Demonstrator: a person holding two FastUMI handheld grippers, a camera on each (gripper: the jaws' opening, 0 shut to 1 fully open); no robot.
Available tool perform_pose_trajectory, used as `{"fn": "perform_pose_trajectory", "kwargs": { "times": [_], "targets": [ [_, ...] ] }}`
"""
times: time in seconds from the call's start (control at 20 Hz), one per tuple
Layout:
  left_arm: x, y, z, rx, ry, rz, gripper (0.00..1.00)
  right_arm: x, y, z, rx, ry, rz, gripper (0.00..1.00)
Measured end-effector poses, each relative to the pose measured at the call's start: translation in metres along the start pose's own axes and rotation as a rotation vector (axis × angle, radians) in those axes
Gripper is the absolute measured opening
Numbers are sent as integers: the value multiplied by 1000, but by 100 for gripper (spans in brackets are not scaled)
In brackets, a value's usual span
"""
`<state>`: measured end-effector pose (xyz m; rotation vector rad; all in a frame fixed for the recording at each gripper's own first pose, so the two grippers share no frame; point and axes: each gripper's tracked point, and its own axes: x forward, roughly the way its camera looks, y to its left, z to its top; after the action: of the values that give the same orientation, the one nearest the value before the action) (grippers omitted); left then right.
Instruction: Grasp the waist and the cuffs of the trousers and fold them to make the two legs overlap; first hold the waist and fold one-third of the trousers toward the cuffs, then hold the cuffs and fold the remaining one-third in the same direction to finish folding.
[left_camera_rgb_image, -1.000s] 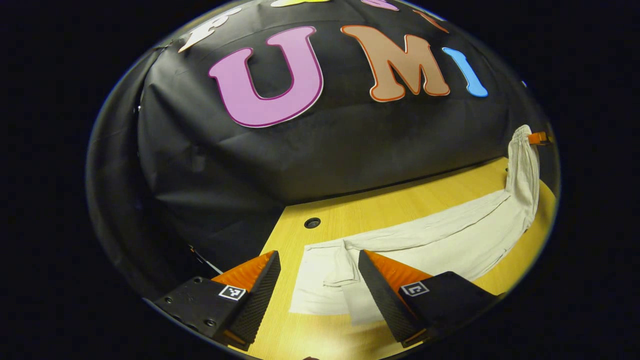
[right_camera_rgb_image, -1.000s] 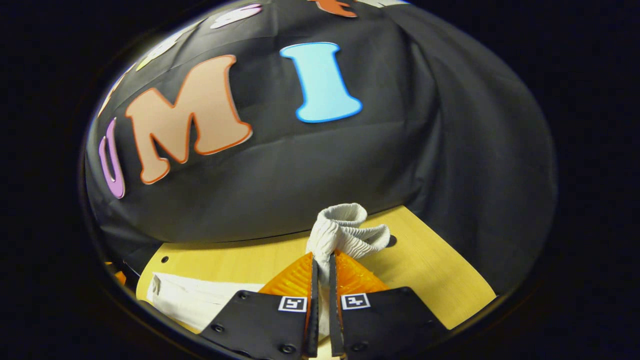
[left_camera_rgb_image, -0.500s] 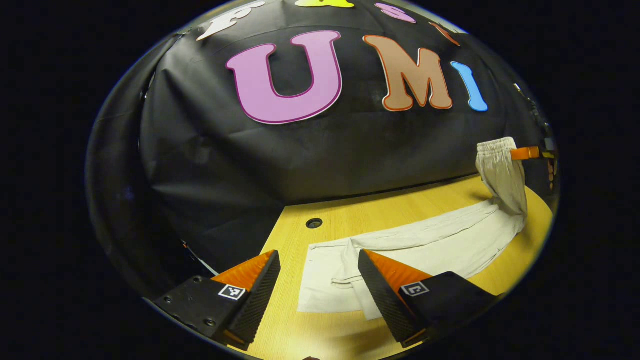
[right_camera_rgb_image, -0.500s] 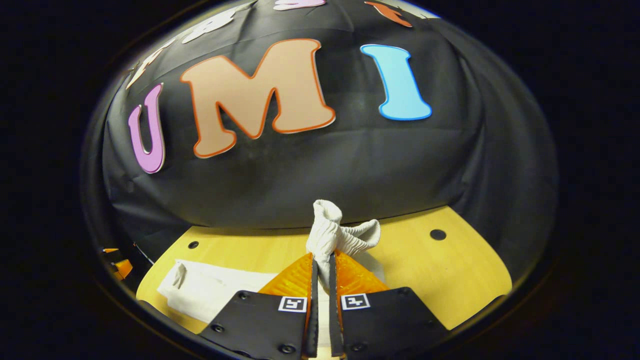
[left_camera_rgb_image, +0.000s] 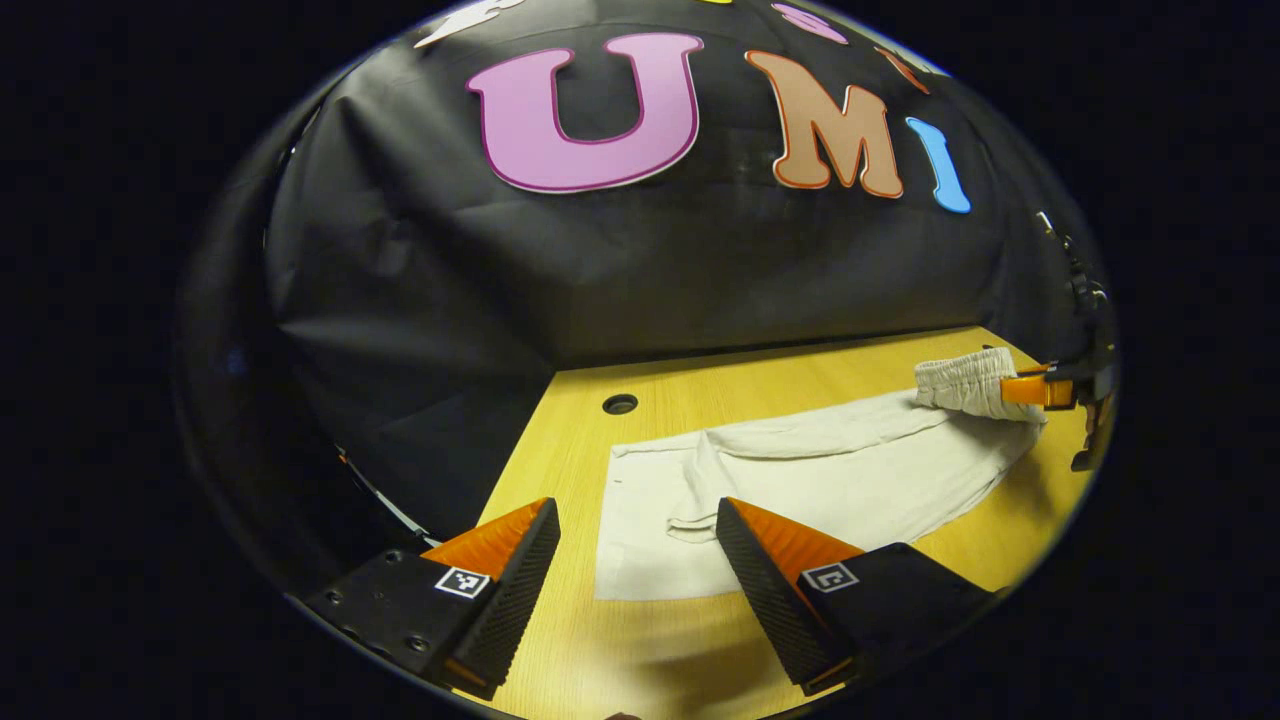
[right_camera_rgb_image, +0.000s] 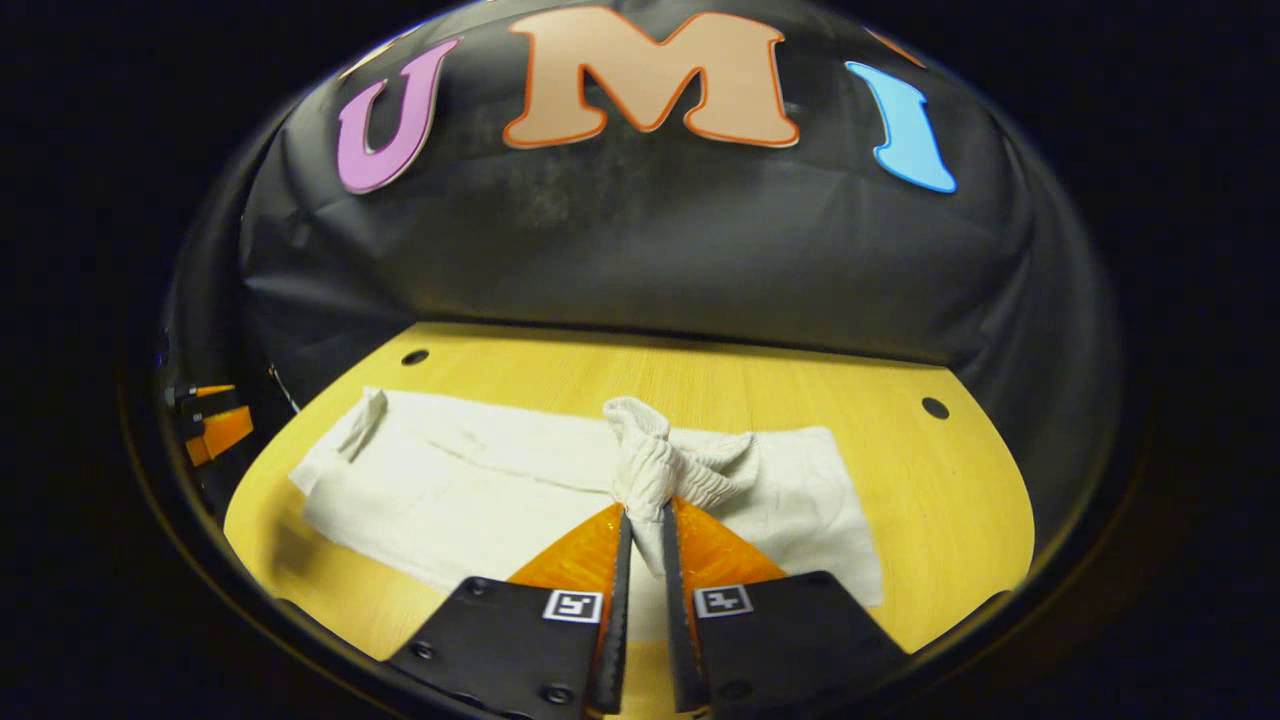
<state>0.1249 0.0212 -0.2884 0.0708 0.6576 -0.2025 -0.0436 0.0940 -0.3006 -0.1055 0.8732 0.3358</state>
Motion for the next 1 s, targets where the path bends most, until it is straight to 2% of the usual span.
{"fn": "perform_pose_trajectory", "kwargs": {
  "times": [0.05,0.25,0.3,0.35,0.4,0.45,0.65,0.9,1.0],
  "targets": [
    [5,0,-7,-9,14,-12,97,-4,6,-6,-3,12,8,19],
    [18,-2,-39,-64,73,-51,98,-25,22,-16,-4,6,5,93],
    [22,-5,-44,-80,76,-70,93,-31,22,-18,-3,8,-2,94],
    [27,-12,-45,-97,74,-95,97,-37,22,-20,-6,10,-10,97],
    [34,-21,-44,-109,69,-118,97,-42,19,-22,-12,15,-21,95],
    [42,-26,-42,-107,67,-125,96,-47,16,-24,-20,18,-34,98],
    [82,-22,-38,-75,56,-115,96,-58,6,-30,-43,32,-74,98],
    [109,-18,-80,-124,196,-92,96,-62,5,-27,-19,29,-85,97],
    [112,-18,-72,-137,156,-92,99,-61,7,-28,-8,32,-84,97]
  ]
}}
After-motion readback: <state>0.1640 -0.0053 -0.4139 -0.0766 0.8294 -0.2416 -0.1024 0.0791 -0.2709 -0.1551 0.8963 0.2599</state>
